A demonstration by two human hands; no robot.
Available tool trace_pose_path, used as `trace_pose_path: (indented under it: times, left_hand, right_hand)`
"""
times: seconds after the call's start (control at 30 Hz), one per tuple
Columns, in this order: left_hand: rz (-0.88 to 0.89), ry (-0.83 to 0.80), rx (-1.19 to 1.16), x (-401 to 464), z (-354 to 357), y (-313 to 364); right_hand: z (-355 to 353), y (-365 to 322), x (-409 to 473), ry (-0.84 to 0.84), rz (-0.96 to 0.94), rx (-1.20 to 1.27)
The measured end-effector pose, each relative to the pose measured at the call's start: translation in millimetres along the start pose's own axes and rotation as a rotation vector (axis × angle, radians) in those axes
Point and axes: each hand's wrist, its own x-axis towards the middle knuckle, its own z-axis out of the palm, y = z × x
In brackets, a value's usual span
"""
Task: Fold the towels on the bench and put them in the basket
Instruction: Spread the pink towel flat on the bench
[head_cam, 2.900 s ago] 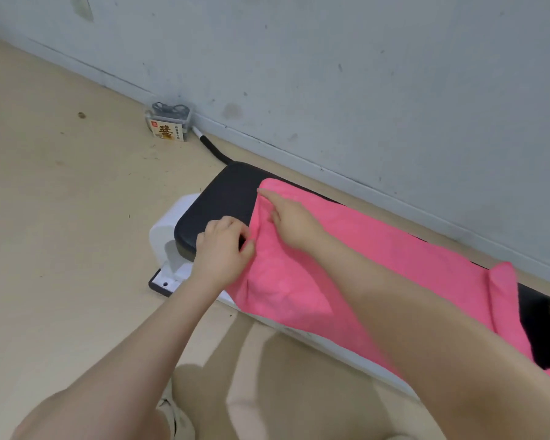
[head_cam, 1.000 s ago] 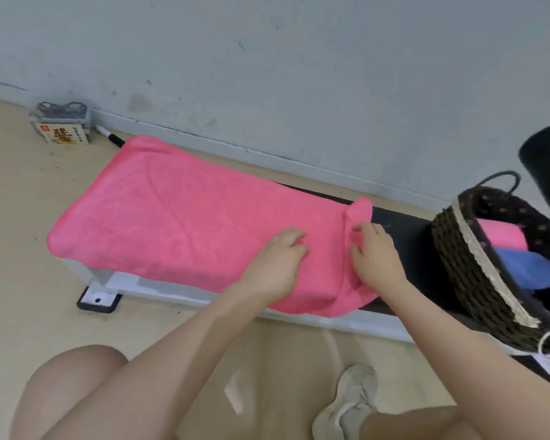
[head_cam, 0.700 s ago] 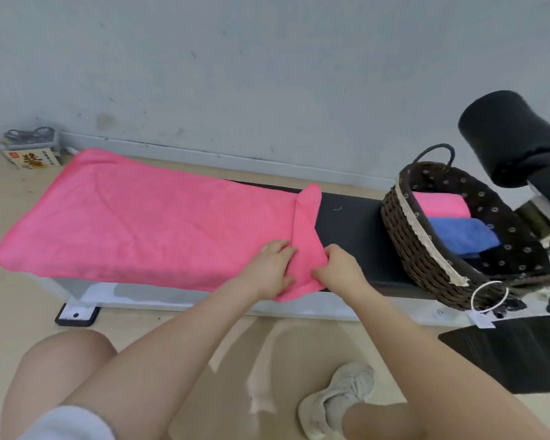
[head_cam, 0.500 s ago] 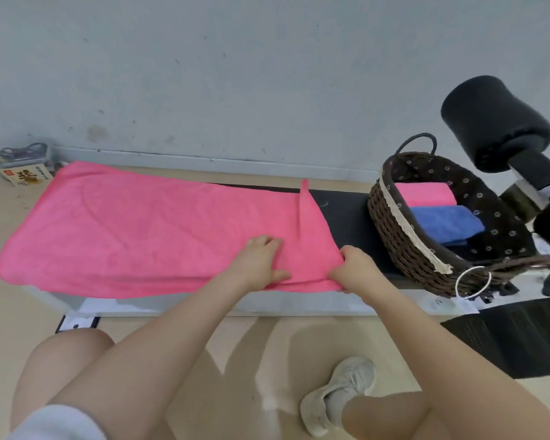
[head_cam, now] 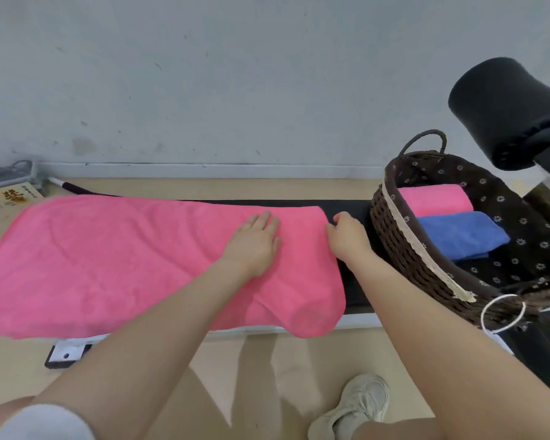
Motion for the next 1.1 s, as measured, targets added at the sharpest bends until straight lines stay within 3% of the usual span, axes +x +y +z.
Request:
trace_pose_path:
  times: [0.13, 0.27, 0.43, 0.53, 0.6, 0.7, 0.77, 0.9, 1.1]
  left_hand:
    - [-0.045, -0.061, 0.059, 23, 7, -21]
    - [-0.026, -0.004, 0.065, 35, 16, -25]
    - [-0.023, 0.028, 0.060, 62, 17, -20]
    - [-0.027, 0.046, 0.041, 76, 18, -19]
    - [0.046, 0.050, -0.057, 73, 13, -22]
    - [0.166, 0.225, -0.180, 47, 2, -29]
    - [0.098, 0.302, -0.115, 21, 1, -38]
    - [-0.122, 0.121, 0.021, -24, 18, -56]
    - [-0.150, 0.055, 0.118, -31, 25, -61]
  right_hand:
    - [13, -8, 32, 0.021, 0.113, 0.053]
    - [16, -10, 55, 0.045, 0.026, -0.091]
    - [5, -13, 79, 0.199, 0.003, -0.204]
    - [6, -21, 78, 0.199, 0.023, -0.308]
    - [12, -28, 64, 0.203, -0.063, -0.373]
    - [38, -44, 28, 0.093, -0.423, -0.308]
    - [59, -55, 3, -0.048, -0.539, -0.280]
    - [85, -47, -19, -0.205, -0.530, -0.482]
    - [56, 8, -32, -0.150, -0.407, -0.516]
